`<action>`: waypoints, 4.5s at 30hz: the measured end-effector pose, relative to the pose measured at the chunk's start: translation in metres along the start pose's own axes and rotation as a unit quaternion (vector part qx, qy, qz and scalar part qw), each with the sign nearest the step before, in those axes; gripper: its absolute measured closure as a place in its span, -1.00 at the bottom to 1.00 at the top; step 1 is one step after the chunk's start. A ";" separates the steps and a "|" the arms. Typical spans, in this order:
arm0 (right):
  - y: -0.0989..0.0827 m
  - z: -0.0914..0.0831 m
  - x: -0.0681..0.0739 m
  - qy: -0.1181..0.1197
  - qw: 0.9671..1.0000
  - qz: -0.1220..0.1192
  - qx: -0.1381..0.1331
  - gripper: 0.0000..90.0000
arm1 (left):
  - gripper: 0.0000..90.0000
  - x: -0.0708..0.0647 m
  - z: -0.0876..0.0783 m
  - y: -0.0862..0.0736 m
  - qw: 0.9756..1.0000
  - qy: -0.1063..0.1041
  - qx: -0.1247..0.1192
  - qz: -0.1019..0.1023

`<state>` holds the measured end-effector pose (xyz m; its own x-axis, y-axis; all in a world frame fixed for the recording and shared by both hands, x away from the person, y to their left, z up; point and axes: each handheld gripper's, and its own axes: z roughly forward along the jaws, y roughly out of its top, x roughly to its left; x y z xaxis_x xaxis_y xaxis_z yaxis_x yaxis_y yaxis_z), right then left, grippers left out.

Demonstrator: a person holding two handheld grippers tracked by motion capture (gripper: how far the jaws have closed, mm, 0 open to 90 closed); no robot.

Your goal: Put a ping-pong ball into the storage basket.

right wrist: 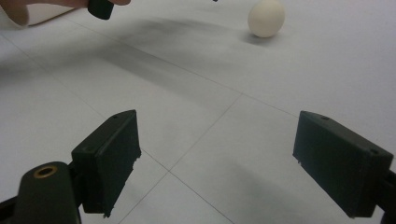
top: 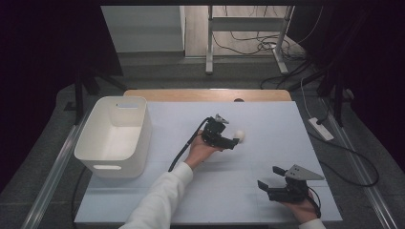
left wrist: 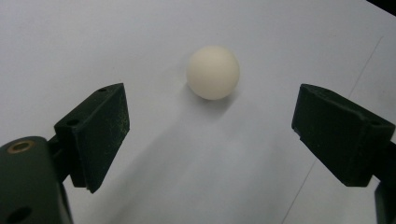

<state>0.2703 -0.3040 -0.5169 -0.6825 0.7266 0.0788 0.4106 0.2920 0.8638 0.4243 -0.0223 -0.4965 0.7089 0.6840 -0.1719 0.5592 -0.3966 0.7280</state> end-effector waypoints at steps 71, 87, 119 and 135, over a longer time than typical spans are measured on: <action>0.000 -0.001 -0.002 0.002 1.000 0.006 -0.001 -0.68 | -0.65 0.001 0.055 0.023 1.000 0.003 0.030 0.009; -0.001 -0.001 -0.003 0.000 1.000 0.007 -0.001 -0.67 | 0.13 0.003 0.059 0.022 0.999 -0.025 0.042 0.022; 0.000 -0.001 -0.003 -0.003 1.000 0.004 -0.001 -0.67 | 0.13 0.000 0.024 0.018 0.999 -0.025 0.015 0.025; 0.000 -0.001 -0.002 -0.005 1.000 0.001 -0.001 -0.67 | 0.13 -0.002 0.008 0.012 0.999 -0.021 0.002 0.029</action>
<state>0.2711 -0.3057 -0.5164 -0.6762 0.7328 0.0759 0.4108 0.2896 0.8645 0.4329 -0.0337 -0.4923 0.7577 0.6332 -0.1582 0.5184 -0.4366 0.7353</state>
